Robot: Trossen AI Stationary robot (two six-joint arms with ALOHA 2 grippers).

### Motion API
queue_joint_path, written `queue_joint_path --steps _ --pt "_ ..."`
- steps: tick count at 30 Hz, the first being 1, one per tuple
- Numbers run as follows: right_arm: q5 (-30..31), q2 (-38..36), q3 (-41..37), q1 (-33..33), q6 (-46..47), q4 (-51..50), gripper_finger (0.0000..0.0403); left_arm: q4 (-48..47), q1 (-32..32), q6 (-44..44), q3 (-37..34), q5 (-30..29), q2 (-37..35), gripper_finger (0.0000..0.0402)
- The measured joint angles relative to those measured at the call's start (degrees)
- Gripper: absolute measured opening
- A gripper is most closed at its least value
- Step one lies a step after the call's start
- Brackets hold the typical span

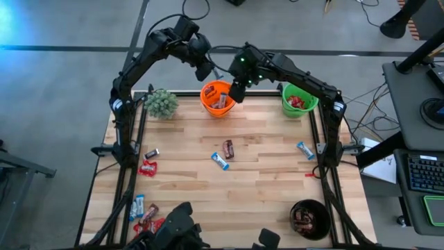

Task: Organize candy in baskets
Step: Put the white chocolate bar into the orange bucket

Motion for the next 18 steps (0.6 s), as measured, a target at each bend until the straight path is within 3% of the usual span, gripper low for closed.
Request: queue_joint_path --steps 7,18 --pt "0.1 0.0 0.0 0.0 5.2 -7.4 0.0189 -4.1 0.6 1.2 0.0 -10.1 0.0 0.0002" --pt "0.1 0.0 0.0 0.1 4.8 -8.1 0.0189 -5.4 0.0 -0.4 0.0 -6.3 0.2 0.0002"
